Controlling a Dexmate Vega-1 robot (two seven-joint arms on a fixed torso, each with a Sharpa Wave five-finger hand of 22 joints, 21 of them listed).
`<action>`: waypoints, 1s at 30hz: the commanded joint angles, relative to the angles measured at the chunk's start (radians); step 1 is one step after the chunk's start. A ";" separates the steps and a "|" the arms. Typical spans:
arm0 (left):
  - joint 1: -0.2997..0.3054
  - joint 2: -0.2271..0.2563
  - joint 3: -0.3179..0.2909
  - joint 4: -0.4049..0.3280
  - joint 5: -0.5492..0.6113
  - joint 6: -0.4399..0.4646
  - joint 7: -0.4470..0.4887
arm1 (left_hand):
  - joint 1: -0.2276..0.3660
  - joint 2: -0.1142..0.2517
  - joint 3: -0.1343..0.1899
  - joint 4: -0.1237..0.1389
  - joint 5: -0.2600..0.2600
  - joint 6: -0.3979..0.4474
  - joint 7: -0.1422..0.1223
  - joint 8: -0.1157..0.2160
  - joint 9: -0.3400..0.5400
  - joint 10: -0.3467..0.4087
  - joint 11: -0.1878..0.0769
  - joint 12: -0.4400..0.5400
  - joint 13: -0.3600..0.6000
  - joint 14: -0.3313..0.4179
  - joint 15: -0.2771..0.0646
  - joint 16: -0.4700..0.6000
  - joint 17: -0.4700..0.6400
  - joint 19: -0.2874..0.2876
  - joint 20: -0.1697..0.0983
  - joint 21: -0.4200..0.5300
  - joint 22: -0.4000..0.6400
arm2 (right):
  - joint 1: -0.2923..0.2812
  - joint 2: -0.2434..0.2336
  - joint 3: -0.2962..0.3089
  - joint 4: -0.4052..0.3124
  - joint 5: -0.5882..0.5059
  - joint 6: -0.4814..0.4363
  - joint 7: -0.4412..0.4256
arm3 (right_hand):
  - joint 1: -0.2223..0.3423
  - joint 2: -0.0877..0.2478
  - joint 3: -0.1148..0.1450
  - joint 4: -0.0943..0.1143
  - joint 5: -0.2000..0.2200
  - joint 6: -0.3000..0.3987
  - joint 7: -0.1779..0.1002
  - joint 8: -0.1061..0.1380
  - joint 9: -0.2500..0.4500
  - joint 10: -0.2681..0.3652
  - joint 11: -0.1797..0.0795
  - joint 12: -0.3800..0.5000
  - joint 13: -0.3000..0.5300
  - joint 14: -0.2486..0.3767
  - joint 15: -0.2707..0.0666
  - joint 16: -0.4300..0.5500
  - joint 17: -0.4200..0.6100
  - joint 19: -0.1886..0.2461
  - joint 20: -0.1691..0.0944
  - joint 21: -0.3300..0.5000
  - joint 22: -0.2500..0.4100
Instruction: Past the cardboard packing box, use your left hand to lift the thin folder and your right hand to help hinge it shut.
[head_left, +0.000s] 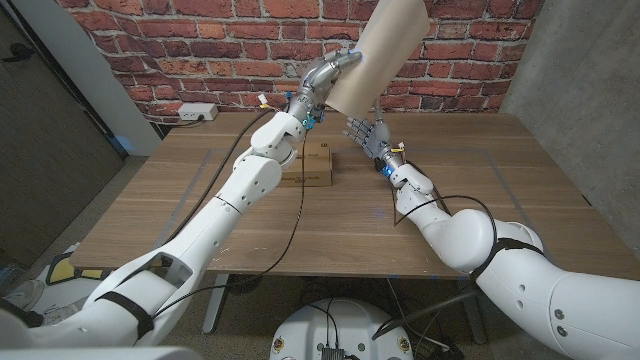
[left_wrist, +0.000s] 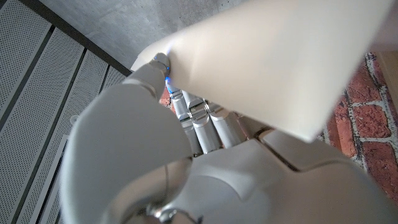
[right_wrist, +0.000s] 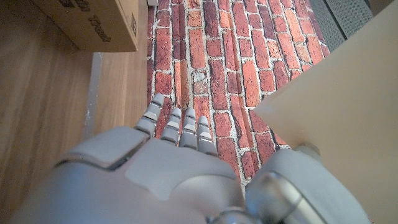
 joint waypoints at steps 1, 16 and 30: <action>0.033 -0.003 -0.010 -0.036 -0.015 0.015 0.053 | 0.003 0.004 0.007 0.001 0.002 0.018 0.003 0.005 0.001 0.035 -0.030 -0.002 0.002 0.008 -0.014 -0.002 0.002 -0.003 -0.142 0.005 0.003 | 0.028 0.031 0.097 0.061 -0.021 0.047 -0.053 | 0.029 0.015 -0.001 -0.008 0.004 0.058 -0.002 0.025 0.004 0.045 -0.002 0.027 0.002 0.031 -0.012 0.016 0.001 0.028 -0.086 -0.011 0.006; 0.050 -0.012 -0.026 -0.029 0.036 0.015 0.177 | 0.002 0.002 0.010 0.000 0.000 0.020 0.005 0.007 -0.004 0.042 -0.029 -0.006 0.000 0.013 -0.013 -0.002 0.000 0.000 -0.141 0.010 0.003 | 0.048 0.061 0.211 0.058 0.002 0.040 0.063 | 0.053 0.024 0.001 -0.023 0.003 0.117 0.010 0.038 0.002 0.100 -0.017 0.048 0.001 0.091 -0.039 0.027 -0.001 0.095 -0.152 -0.005 0.009; 0.096 -0.027 -0.044 -0.072 0.114 -0.061 0.264 | 0.001 0.001 0.012 0.000 0.000 0.023 0.006 0.007 -0.011 0.045 -0.030 -0.009 -0.002 0.015 -0.013 -0.004 -0.001 -0.002 -0.143 0.012 0.002 | 0.051 0.062 0.237 0.063 -0.023 0.025 0.049 | 0.045 0.023 -0.004 -0.019 0.002 0.124 0.011 0.037 0.002 0.108 -0.021 0.051 0.001 0.100 -0.043 0.027 0.000 0.107 -0.146 -0.005 0.011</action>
